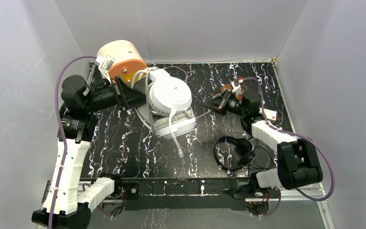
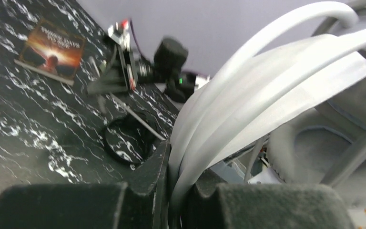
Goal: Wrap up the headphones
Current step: Wrap the headphones cable around the headphones.
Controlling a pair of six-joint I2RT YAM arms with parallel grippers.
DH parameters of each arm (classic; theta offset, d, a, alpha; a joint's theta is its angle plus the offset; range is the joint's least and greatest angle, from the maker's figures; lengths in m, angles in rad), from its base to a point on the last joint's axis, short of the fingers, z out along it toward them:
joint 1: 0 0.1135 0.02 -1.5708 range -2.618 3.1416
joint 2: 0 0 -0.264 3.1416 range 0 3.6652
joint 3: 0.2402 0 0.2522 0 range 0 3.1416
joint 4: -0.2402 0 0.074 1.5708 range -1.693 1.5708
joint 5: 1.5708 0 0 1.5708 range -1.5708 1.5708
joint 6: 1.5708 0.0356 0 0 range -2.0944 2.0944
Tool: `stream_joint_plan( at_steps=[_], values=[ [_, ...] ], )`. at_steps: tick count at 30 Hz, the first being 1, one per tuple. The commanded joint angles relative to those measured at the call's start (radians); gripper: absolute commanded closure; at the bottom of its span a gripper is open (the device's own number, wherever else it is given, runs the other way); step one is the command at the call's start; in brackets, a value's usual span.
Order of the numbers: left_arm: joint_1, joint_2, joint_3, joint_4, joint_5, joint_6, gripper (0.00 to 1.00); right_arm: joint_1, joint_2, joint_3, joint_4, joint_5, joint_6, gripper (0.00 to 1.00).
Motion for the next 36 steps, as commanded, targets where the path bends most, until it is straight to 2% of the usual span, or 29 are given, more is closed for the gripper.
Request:
stream_joint_plan(
  at_steps=[1,3,5,8,10,12,20,24,27,33,36],
  values=[
    [-0.016,-0.046,-0.091,0.023,0.134,-0.106,1.00,-0.055,0.059,0.271,-0.177,-0.116,-0.283,1.00],
    [-0.032,-0.040,-0.115,-0.011,0.119,-0.080,1.00,-0.079,0.100,0.355,-0.174,-0.159,-0.259,1.00],
    [-0.076,-0.022,-0.097,-0.113,0.061,0.005,1.00,-0.092,0.155,0.442,-0.149,-0.214,-0.230,1.00],
    [-0.199,0.024,-0.052,-0.268,-0.109,0.124,1.00,-0.094,0.237,0.573,-0.162,-0.290,-0.214,1.00],
    [-0.294,0.045,-0.045,-0.304,-0.257,0.145,1.00,-0.098,0.266,0.632,-0.169,-0.314,-0.208,1.00],
    [-0.352,0.053,-0.064,-0.308,-0.330,0.137,1.00,-0.114,0.269,0.672,-0.190,-0.318,-0.213,1.00],
    [-0.538,0.082,-0.170,-0.362,-0.668,0.149,1.00,-0.163,0.255,0.765,-0.208,-0.359,-0.193,1.00],
    [-0.628,0.135,-0.170,-0.393,-0.819,0.160,1.00,-0.159,0.249,0.769,-0.188,-0.371,-0.165,1.00],
    [-0.657,0.172,-0.154,-0.416,-0.931,0.163,1.00,-0.147,0.238,0.758,-0.142,-0.377,-0.126,1.00],
    [-0.710,0.268,-0.118,-0.439,-1.054,0.177,1.00,-0.115,0.239,0.779,-0.125,-0.408,-0.109,1.00],
    [-0.723,0.291,-0.109,-0.437,-1.061,0.179,1.00,-0.101,0.238,0.794,-0.145,-0.401,-0.131,1.00]
  ],
)
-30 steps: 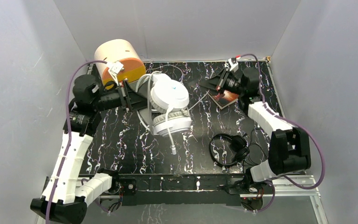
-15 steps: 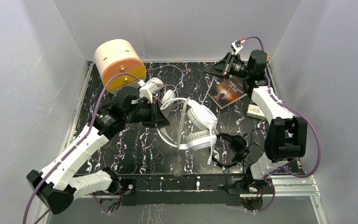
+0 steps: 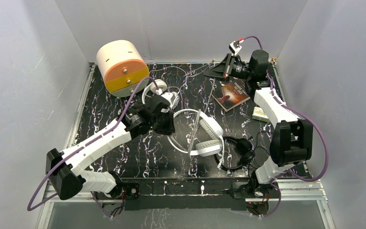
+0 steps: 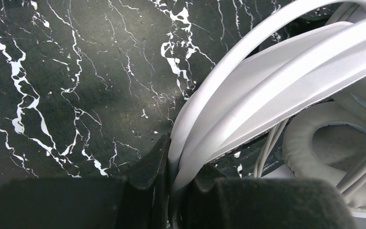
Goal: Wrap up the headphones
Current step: Wrap the headphones cable around the headphones.
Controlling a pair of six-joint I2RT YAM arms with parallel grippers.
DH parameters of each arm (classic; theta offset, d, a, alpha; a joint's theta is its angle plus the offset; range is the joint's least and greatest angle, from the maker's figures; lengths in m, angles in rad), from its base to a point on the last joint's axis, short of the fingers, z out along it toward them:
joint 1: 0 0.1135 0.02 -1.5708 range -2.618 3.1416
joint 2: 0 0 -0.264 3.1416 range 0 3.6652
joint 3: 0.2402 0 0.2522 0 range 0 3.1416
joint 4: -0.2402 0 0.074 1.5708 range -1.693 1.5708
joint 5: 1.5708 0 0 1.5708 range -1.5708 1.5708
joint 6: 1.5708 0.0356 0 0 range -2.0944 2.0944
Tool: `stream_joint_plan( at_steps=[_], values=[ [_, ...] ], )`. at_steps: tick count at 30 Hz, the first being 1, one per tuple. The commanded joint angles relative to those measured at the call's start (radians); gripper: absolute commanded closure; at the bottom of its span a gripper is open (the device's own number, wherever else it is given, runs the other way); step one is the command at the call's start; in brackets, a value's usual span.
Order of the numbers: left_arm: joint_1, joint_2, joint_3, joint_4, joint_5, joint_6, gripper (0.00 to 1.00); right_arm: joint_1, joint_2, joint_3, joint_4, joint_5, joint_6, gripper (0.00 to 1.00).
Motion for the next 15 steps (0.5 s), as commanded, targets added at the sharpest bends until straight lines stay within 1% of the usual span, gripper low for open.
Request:
stream_joint_plan(
  at_steps=[1,6,10,13,15],
  values=[
    [-0.032,0.005,0.057,-0.020,-0.029,0.012,1.00,0.014,-0.033,0.078,0.060,0.003,-0.014,1.00],
    [-0.062,-0.017,0.044,0.013,-0.028,0.010,1.00,0.017,0.013,0.113,0.054,0.005,-0.022,1.00],
    [-0.088,-0.027,0.027,0.016,-0.033,-0.015,1.00,0.022,0.061,0.172,0.052,0.019,-0.022,1.00],
    [-0.091,-0.029,0.016,0.005,-0.071,-0.031,1.00,0.026,0.076,0.193,0.108,-0.003,0.033,1.00],
    [-0.091,-0.020,0.013,-0.008,-0.097,-0.035,1.00,0.028,0.059,0.197,0.105,0.001,0.038,1.00]
  ],
)
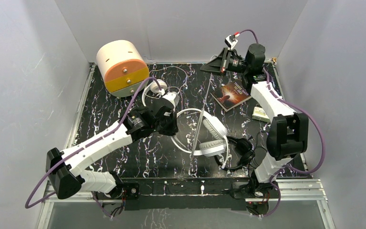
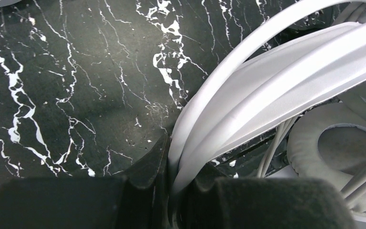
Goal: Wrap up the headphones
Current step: Wrap the headphones cable around the headphones.
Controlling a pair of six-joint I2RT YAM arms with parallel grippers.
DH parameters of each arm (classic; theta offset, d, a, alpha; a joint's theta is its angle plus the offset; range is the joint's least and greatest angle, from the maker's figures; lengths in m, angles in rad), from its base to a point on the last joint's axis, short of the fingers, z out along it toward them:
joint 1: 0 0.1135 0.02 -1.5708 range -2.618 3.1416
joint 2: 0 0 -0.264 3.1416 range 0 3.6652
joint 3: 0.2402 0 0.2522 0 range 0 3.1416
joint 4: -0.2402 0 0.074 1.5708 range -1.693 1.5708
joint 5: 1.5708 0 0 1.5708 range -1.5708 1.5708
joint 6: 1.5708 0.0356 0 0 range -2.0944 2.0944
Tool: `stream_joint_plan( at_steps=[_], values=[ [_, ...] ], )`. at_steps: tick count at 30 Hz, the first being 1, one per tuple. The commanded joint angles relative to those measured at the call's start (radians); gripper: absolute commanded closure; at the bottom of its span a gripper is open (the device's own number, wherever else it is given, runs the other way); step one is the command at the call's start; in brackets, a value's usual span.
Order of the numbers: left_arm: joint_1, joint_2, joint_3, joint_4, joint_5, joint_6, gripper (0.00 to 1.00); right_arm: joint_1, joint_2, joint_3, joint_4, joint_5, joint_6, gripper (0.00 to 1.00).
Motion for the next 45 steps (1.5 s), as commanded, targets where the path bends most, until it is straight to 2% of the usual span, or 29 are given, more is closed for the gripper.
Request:
stream_joint_plan(
  at_steps=[1,5,9,14,17,20,23,26,30,33,36,40,45],
  values=[
    [-0.018,-0.024,0.002,-0.059,-0.028,-0.016,1.00,-0.002,-0.033,0.073,0.091,0.020,0.027,1.00],
    [-0.007,0.033,-0.014,-0.093,-0.150,-0.003,1.00,0.026,-0.087,0.067,0.061,0.028,0.015,1.00],
    [0.063,0.083,0.004,-0.080,-0.158,-0.006,1.00,0.118,-0.151,0.050,-0.052,0.086,-0.088,0.97],
    [0.194,0.051,0.004,0.025,0.003,-0.012,1.00,0.209,-0.273,0.015,-0.200,0.229,-0.297,0.83],
    [0.236,0.064,0.043,0.040,0.067,-0.007,1.00,0.260,-0.315,-0.015,-0.193,0.228,-0.372,0.78],
    [0.269,0.088,0.084,0.041,0.099,-0.010,1.00,0.301,-0.339,-0.080,-0.100,0.161,-0.371,0.77],
    [0.301,0.108,0.116,0.055,0.135,-0.029,1.00,0.360,-0.359,-0.139,-0.075,0.152,-0.387,0.77],
    [0.344,0.111,0.141,0.069,0.150,-0.046,1.00,0.415,-0.377,-0.207,-0.081,0.140,-0.421,0.83],
    [0.372,0.101,0.183,0.061,0.083,-0.041,1.00,0.454,-0.430,-0.318,-0.072,0.127,-0.443,0.86],
    [0.372,0.053,0.157,0.112,0.005,-0.006,1.00,0.460,-0.473,-0.331,-0.179,0.169,-0.493,0.82],
    [0.374,-0.004,0.104,0.179,-0.038,0.040,1.00,0.460,-0.517,-0.284,-0.348,0.262,-0.565,0.69],
    [0.379,-0.039,0.110,0.153,-0.037,0.067,1.00,0.461,-0.566,-0.165,-0.623,0.474,-0.690,0.53],
    [0.405,-0.093,0.117,0.104,0.092,-0.046,1.00,0.452,-0.616,-0.039,-0.888,0.938,-0.798,0.29]
  ],
)
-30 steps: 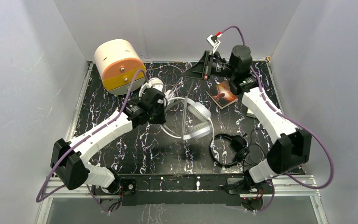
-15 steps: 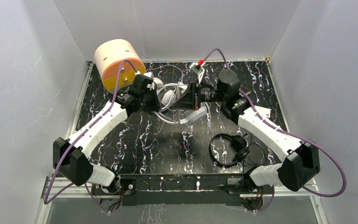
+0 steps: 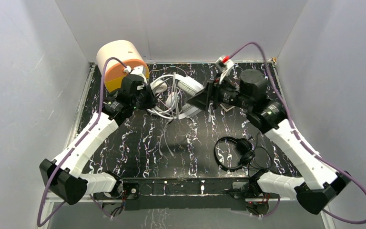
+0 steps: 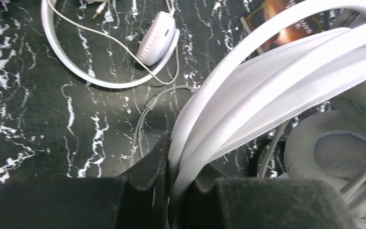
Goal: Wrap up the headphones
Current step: Wrap the headphones cable around the headphones.
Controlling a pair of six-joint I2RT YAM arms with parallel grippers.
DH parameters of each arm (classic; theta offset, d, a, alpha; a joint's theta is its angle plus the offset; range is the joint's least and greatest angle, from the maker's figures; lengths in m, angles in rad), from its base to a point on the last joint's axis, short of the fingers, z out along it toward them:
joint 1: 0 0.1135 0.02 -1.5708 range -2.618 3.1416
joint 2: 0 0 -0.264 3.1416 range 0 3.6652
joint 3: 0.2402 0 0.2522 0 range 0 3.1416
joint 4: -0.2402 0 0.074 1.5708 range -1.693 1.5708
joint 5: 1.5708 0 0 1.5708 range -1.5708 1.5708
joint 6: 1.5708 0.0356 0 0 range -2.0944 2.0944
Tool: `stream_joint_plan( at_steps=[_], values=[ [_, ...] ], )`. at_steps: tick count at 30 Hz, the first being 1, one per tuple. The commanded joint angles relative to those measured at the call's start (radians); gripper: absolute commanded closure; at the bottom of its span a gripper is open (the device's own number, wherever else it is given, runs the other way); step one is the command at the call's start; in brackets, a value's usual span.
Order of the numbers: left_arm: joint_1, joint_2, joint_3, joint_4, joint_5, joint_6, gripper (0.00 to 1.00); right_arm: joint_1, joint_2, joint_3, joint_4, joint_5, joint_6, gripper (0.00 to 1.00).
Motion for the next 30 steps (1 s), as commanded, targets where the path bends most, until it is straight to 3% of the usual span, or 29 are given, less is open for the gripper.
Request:
stream_joint_plan(
  at_steps=[1,4,8,11,14,17,21,23,26,30],
  values=[
    [0.027,-0.095,0.019,0.028,0.157,-0.124,1.00,-0.019,-0.067,0.100,-0.256,0.485,-0.142,0.24],
    [0.037,-0.130,0.019,0.036,0.250,-0.199,1.00,-0.085,-0.074,0.081,-0.286,0.568,-0.129,0.13],
    [0.038,-0.140,0.083,-0.006,0.312,-0.220,1.00,-0.263,-0.062,0.035,-0.305,0.484,-0.060,0.02],
    [0.037,-0.154,0.133,-0.036,0.314,-0.217,1.00,-0.462,-0.035,-0.021,-0.302,0.273,0.009,0.01],
    [0.038,-0.164,0.182,-0.055,0.327,-0.212,1.00,-0.673,-0.015,-0.165,-0.176,-0.033,0.095,0.01],
    [0.038,-0.172,0.208,-0.073,0.330,-0.201,1.00,-0.773,0.071,-0.282,-0.040,-0.291,0.169,0.06],
    [0.038,-0.187,0.196,-0.093,0.319,-0.192,1.00,-0.726,0.133,-0.297,0.054,-0.345,0.106,0.04],
    [0.038,-0.202,0.174,-0.071,0.334,-0.199,1.00,-0.660,0.208,-0.255,-0.005,-0.344,0.002,0.04],
    [0.038,-0.215,0.157,-0.056,0.355,-0.205,1.00,-0.482,0.319,-0.202,-0.069,-0.265,-0.118,0.07],
    [0.038,-0.231,0.130,-0.049,0.367,-0.214,1.00,-0.300,0.386,-0.218,0.016,-0.128,-0.152,0.10]
  ],
)
